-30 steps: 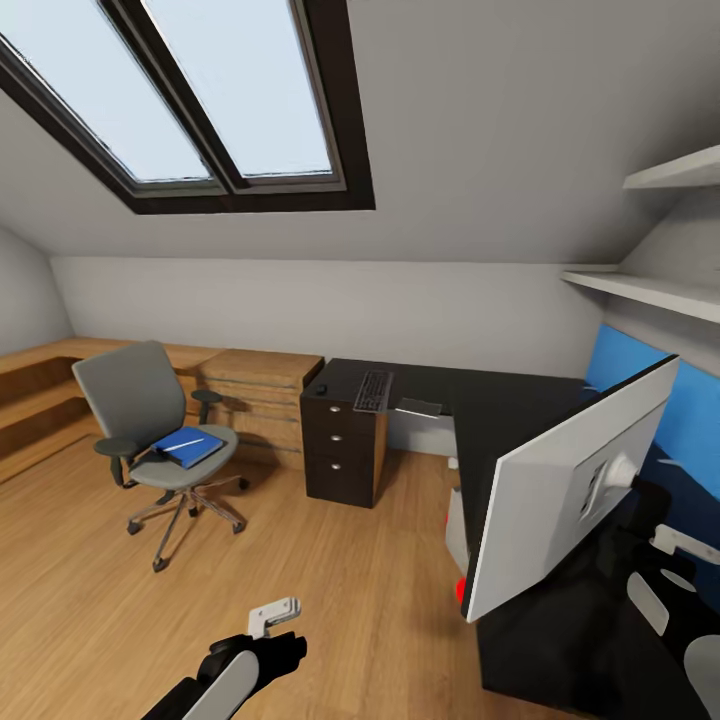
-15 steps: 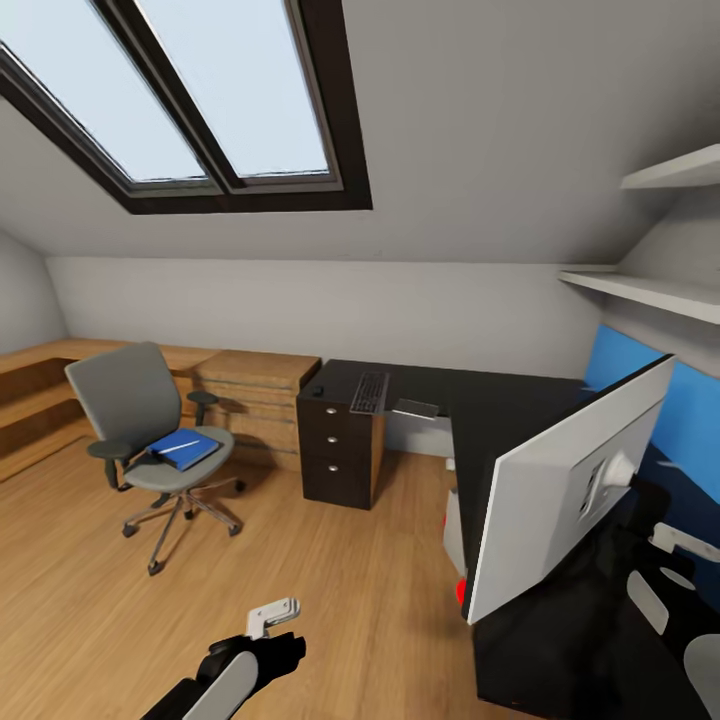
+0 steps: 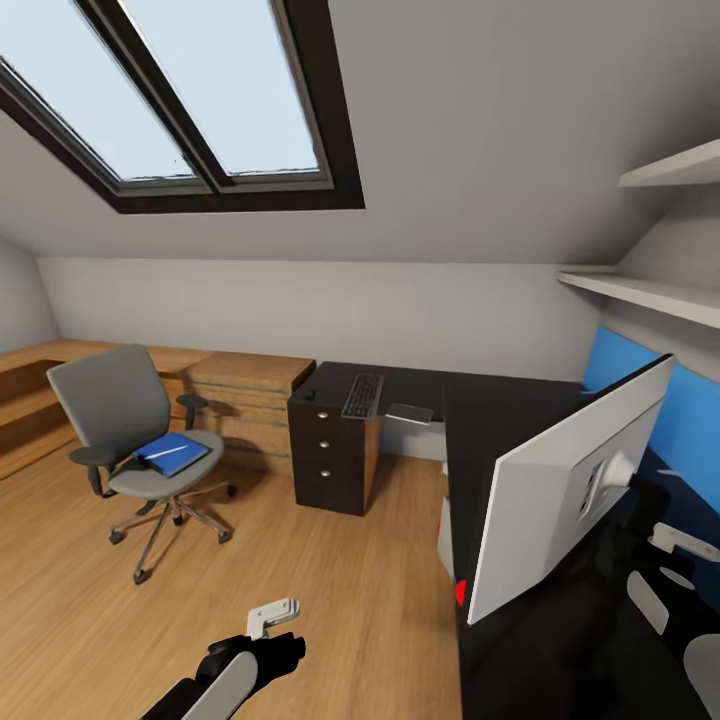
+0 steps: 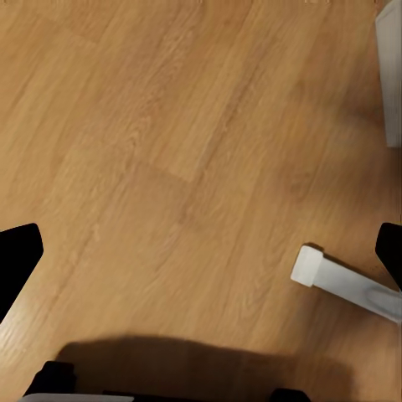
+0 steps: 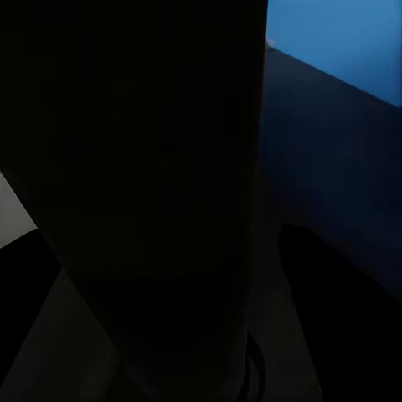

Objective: In the bedroom, organize the workspace by keeping the computer under the desk, ensuring the monitor is on the desk, placing the keyboard on the desk next to the monitor, placing the mouse on the desk next to the keyboard, moving the folder from the swivel chair onto the desk next to the mouse, stacking the notebook on top of the folder with the pen on top of the notebook, and positioning the swivel chair next to the desk.

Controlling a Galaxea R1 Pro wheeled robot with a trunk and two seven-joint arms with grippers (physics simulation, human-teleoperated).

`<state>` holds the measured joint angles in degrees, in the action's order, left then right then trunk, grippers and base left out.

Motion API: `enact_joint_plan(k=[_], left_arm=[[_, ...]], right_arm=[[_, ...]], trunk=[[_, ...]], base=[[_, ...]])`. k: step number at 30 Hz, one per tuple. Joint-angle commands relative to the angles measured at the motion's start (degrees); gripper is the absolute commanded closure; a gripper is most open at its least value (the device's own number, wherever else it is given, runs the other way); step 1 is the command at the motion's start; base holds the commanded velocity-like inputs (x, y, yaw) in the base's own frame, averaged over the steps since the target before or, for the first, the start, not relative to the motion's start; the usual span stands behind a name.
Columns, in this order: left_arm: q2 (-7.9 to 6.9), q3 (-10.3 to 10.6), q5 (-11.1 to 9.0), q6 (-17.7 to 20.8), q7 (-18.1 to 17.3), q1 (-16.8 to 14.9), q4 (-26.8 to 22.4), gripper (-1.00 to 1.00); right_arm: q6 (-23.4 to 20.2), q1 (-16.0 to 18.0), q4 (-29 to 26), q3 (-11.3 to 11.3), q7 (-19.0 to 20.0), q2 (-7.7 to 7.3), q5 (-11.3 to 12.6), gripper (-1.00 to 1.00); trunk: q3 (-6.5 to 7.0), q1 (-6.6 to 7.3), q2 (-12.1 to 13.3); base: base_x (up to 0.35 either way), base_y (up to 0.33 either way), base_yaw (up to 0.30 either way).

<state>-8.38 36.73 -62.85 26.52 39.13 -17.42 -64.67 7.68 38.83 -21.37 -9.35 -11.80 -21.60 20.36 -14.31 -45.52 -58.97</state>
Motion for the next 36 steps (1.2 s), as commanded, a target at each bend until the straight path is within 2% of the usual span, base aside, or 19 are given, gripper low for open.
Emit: enact_joint_plan(k=[1,7,15,23,36], left_arm=[[-0.06,0.16,-0.38,0.02,0.48,-0.07,-0.11,-1.0],[-0.06,0.18,-0.49,0.02,0.57,-0.07,-0.11,-1.0],[-0.06,0.19,-0.5,0.02,0.51,-0.07,-0.11,-1.0],[-0.06,0.14,-0.59,0.04,0.6,-0.07,-0.06,-1.0],[-0.06,0.1,-0.61,0.11,0.6,-0.07,-0.02,-1.0]], right_arm=[[0.32,0.01,0.41,0.12,-0.06,-0.02,1.52,1.0],[0.27,0.01,0.45,0.12,-0.06,-0.02,1.52,1.0],[0.32,0.01,0.37,0.21,-0.07,-0.02,1.52,1.0],[0.32,0.01,0.36,0.21,-0.07,-0.02,1.52,1.0],[0.32,0.01,0.44,0.3,-0.07,0.02,1.52,1.0]], trunk=[[-0.09,-0.03,-0.04],[-0.09,-0.03,-0.04],[-0.09,-0.03,-0.04],[-0.06,-0.03,-0.04],[0.38,-0.03,-0.04]], base=[[0.18,-0.185,0.0],[0.175,-0.187,0.0],[0.007,-0.018,0.0],[0.0,-0.258,-0.008],[0.0,-0.018,-0.092]])
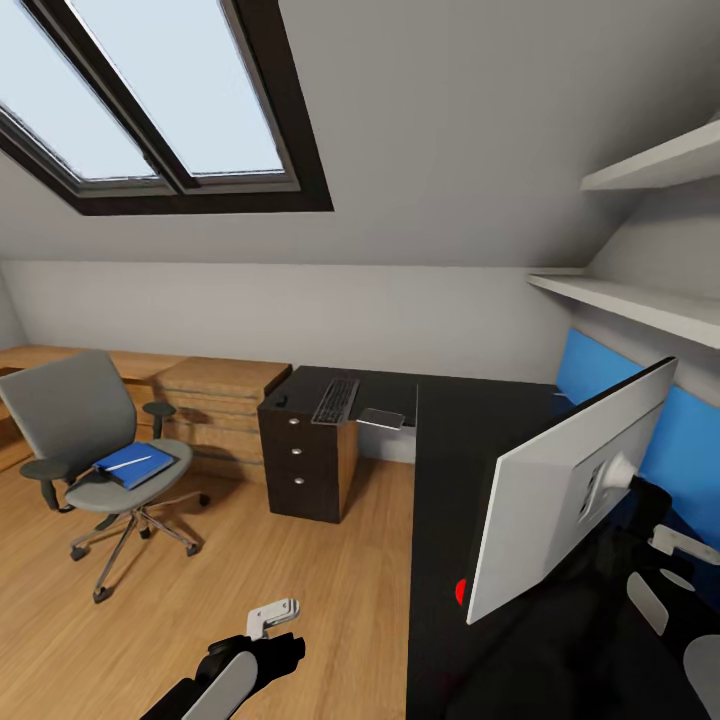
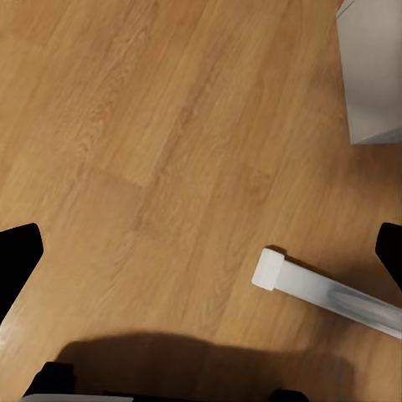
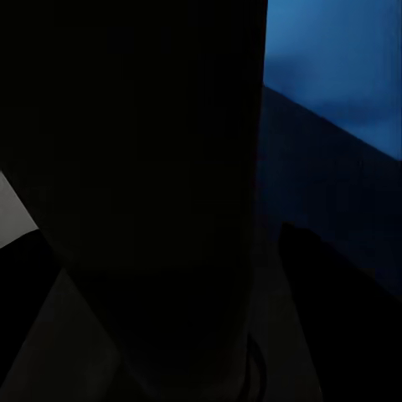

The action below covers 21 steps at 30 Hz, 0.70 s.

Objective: In the bedroom, organize the workspace by keeping the computer under the desk, ensuring the monitor is on the desk, placing the keyboard on the desk next to the monitor, placing the mouse on the desk next to the keyboard, moving the folder from the swivel chair onto the desk next to the mouse, stacking the notebook on top of the folder with the pen on top of the notebook, and positioning the swivel chair next to the desk.

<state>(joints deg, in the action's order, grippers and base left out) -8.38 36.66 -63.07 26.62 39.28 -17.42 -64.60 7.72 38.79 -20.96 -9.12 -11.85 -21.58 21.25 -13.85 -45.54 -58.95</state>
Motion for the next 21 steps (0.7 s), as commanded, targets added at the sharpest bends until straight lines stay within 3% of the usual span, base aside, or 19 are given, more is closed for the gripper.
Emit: enact_joint_plan(k=[1,6,9,13,21], left_arm=[[-0.06,0.17,-0.38,0.01,0.45,-0.07,-0.09,-1.0],[-0.06,0.17,-0.38,-0.02,0.45,-0.07,-0.09,-1.0],[-0.05,-0.02,-0.25,-0.14,0.63,-0.07,0.06,-1.0],[0.11,0.04,-0.19,-0.16,0.67,-0.07,0.08,-1.0],[-0.72,0.2,-0.1,-0.16,0.63,-0.07,0.0,-1.0]], right_arm=[[0.28,0.06,0.03,0.06,-0.01,0.0,0.64,1.0],[0.28,0.06,0.11,0.06,-0.01,0.04,0.64,1.0],[-0.21,0.06,-0.1,0.19,-0.04,0.98,-1.16,1.0],[0.19,0.06,-0.08,-1.39,-0.04,2.02,-2.84,1.0],[0.27,0.06,-0.46,-3.34,-0.1,2.37,-5.12,1.0]], trunk=[[-0.08,-0.01,-0.06],[-0.07,-0.01,-0.06],[-0.07,-0.01,-0.06],[-0.07,-0.01,-0.06],[-0.07,-0.01,-0.06]], base=[[0.0,0.0,-0.003],[0.0,-0.005,-0.001],[0.0,0.0,0.0],[0.0,0.0,0.0],[0.0,0.0,0.0]])
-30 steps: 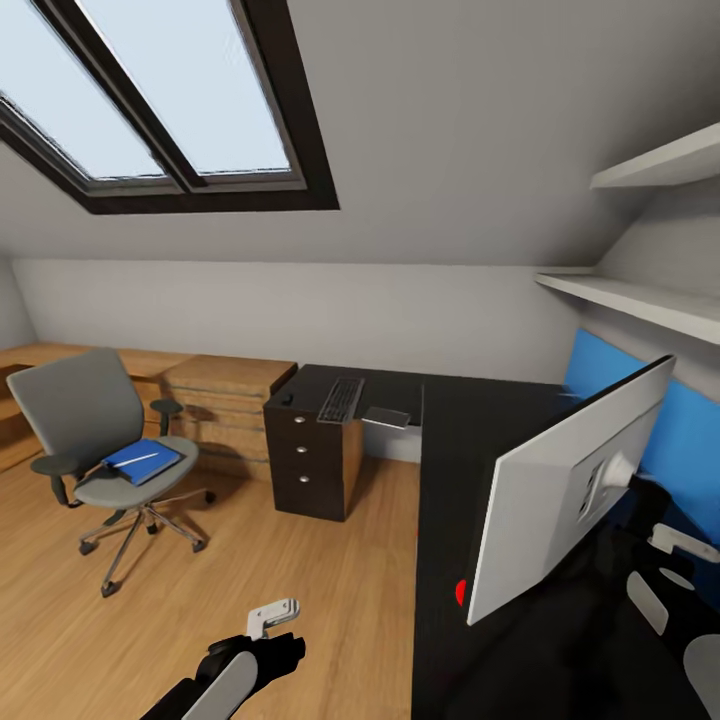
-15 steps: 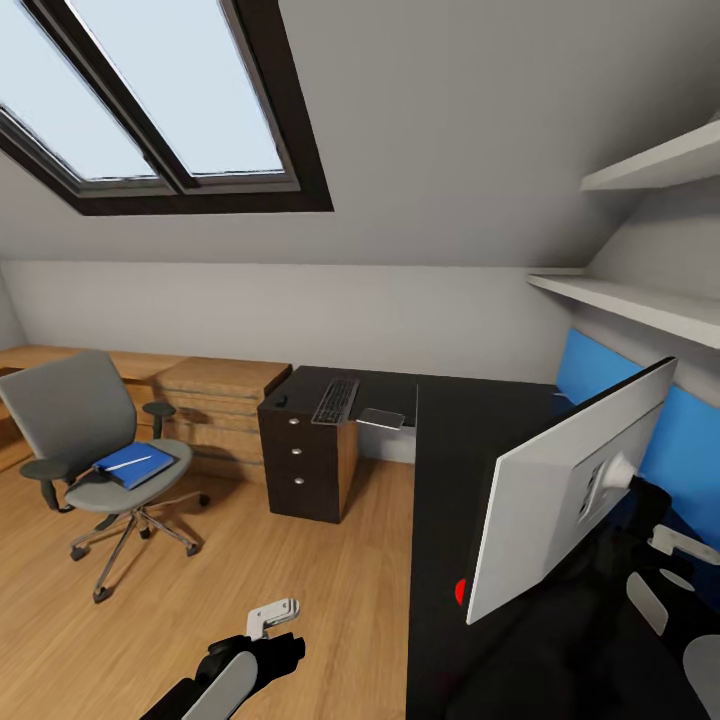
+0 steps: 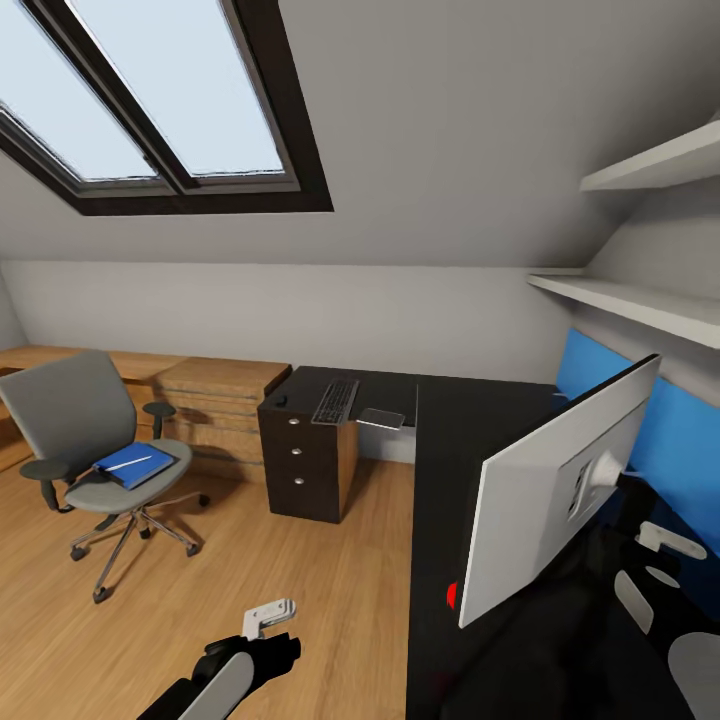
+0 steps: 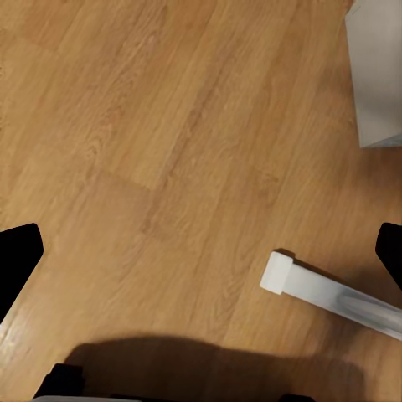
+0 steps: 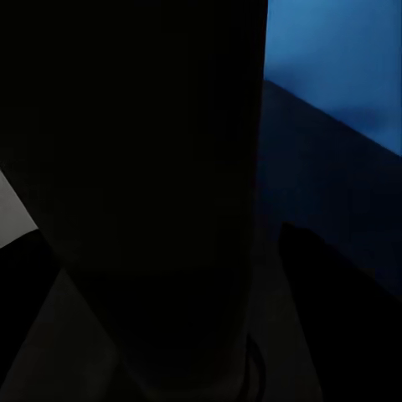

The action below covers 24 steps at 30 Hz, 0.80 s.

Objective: In the bedroom, organize the workspace by keeping the computer under the desk, ensuring the monitor is on the desk, placing the keyboard on the desk next to the monitor, placing the mouse on the desk next to the keyboard, moving the folder from the swivel chair onto the desk next to the mouse, stacking the notebook on top of the folder with the pen on top of the notebook, and positioning the swivel chair next to the desk.

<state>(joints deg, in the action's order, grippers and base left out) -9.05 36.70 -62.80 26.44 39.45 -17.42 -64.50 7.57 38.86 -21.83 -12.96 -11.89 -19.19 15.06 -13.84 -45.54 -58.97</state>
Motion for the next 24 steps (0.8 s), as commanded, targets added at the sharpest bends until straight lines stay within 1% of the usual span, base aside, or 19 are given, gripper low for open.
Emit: enact_joint_plan(k=[1,6,10,11,15,22,24], left_arm=[[-0.07,0.18,-0.35,0.02,0.45,-0.07,-0.1,-1.0],[-0.09,0.21,-0.36,0.02,0.45,-0.07,-0.1,-1.0],[-0.09,0.21,-0.39,0.02,0.45,-0.07,-0.1,-1.0],[-0.09,0.21,-0.39,0.02,0.43,-0.07,-0.1,-1.0],[-0.09,0.21,-0.39,0.02,0.38,-0.07,-0.1,-1.0],[-0.09,0.21,-0.39,0.02,0.36,-0.07,-0.1,-1.0],[-0.09,0.21,-0.39,0.02,0.36,-0.07,-0.1,-1.0]], right_arm=[[0.4,-0.01,0.39,0.37,-0.05,0.0,0.94,1.0],[-1.23,-0.01,-0.5,0.03,-0.14,0.03,0.1,1.0],[-1.51,-0.01,-0.94,-0.37,-0.21,0.03,-0.92,1.0],[-1.51,-0.01,0.64,4.34,-0.21,0.08,4.72,1.0],[-1.58,-0.01,0.64,4.34,-0.24,0.12,4.72,1.0],[-1.6,-0.01,0.66,4.4,-0.05,0.15,4.72,1.0],[-1.6,-0.01,0.68,4.88,-0.01,0.15,4.75,1.0]], trunk=[[-0.09,-0.01,-0.05],[-0.09,-0.01,-0.05],[-0.09,-0.01,-0.05],[-0.09,-0.01,-0.05],[-0.05,-0.01,-0.05],[0.08,-0.01,-0.05],[0.09,-0.01,-0.05]], base=[[0.0,0.0,0.0],[0.0,0.0,0.0],[0.0,0.0,0.0],[0.0,0.0,0.0],[0.0,0.0,-0.104],[0.0,0.0,-0.244],[0.0,0.0,-0.233]])
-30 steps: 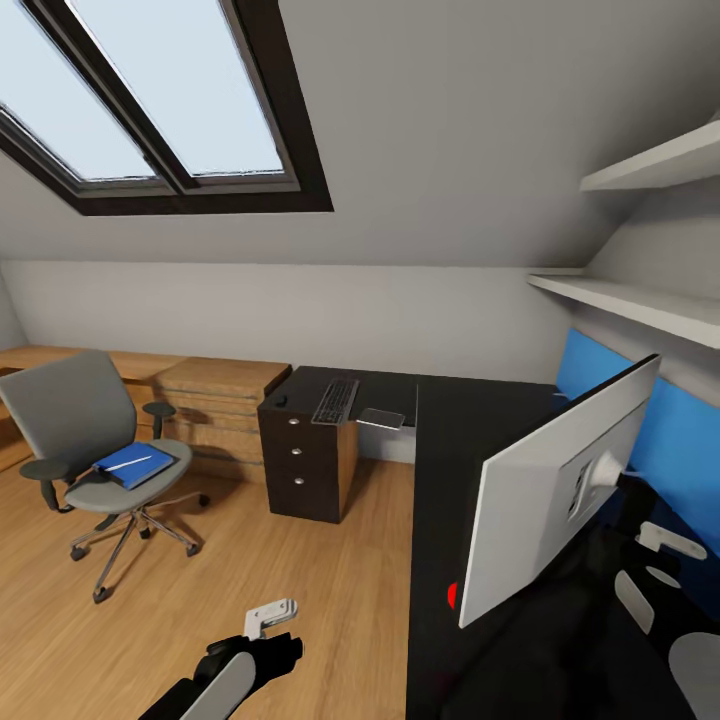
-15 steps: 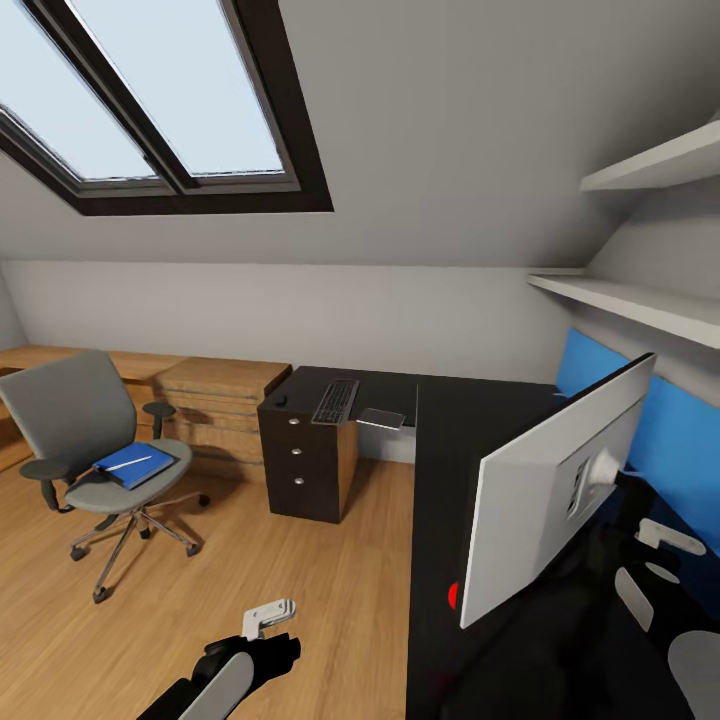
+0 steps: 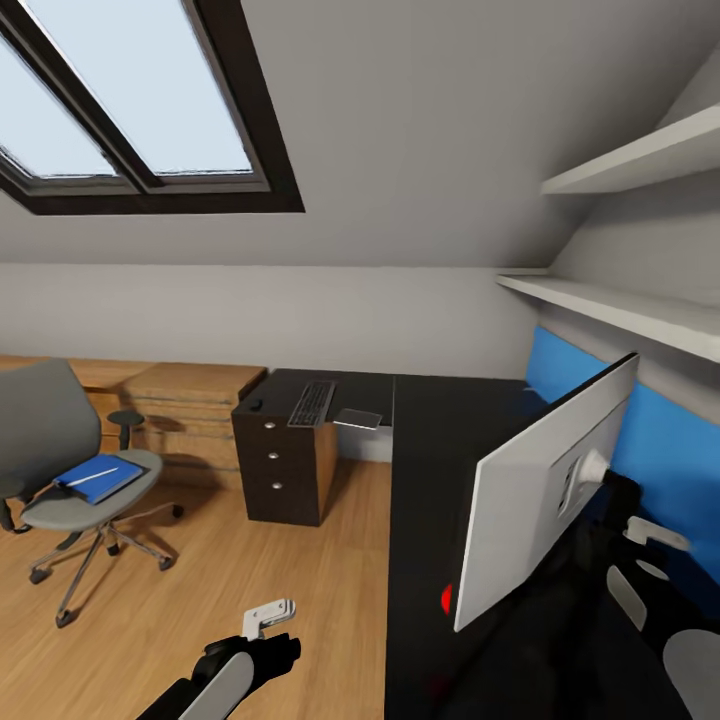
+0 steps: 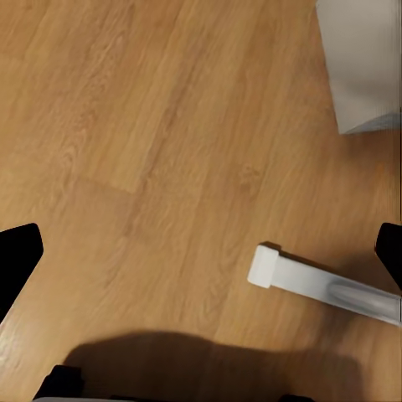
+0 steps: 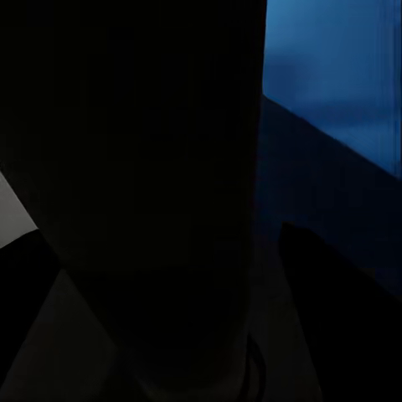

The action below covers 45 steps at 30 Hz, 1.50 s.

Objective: In the bedroom, organize the workspace by keeping the computer under the desk, ensuring the monitor is on the desk, placing the keyboard on the desk next to the monitor, placing the mouse on the desk next to the keyboard, moving the folder from the swivel chair onto the desk next to the mouse, stacking the notebook on top of the folder with the pen on top of the notebook, and positioning the swivel chair next to the desk.

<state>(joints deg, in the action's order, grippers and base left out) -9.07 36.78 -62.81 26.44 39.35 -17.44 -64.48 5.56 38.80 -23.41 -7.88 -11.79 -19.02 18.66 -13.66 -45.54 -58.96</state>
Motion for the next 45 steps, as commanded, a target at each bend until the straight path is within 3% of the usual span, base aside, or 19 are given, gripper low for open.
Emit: enact_joint_plan(k=[1,15,45], left_arm=[[-0.07,0.14,-0.38,0.04,0.46,-0.05,-0.12,-1.0],[-0.07,0.12,-0.37,0.02,0.37,-0.05,-0.12,-1.0],[-0.15,0.13,-0.38,0.1,0.21,-0.05,-0.12,-1.0]], right_arm=[[0.42,0.04,2.28,0.53,-0.03,-0.04,1.17,1.0],[0.42,0.04,2.33,2.59,0.36,-0.05,1.2,1.0],[0.42,0.04,2.35,2.92,0.36,0.03,1.2,1.0]], trunk=[[-0.08,-0.01,-0.05],[-0.08,-0.01,-0.05],[-0.08,-0.01,-0.05]], base=[[0.0,0.0,-0.219],[0.0,0.0,-0.151],[0.031,0.0,-0.002]])
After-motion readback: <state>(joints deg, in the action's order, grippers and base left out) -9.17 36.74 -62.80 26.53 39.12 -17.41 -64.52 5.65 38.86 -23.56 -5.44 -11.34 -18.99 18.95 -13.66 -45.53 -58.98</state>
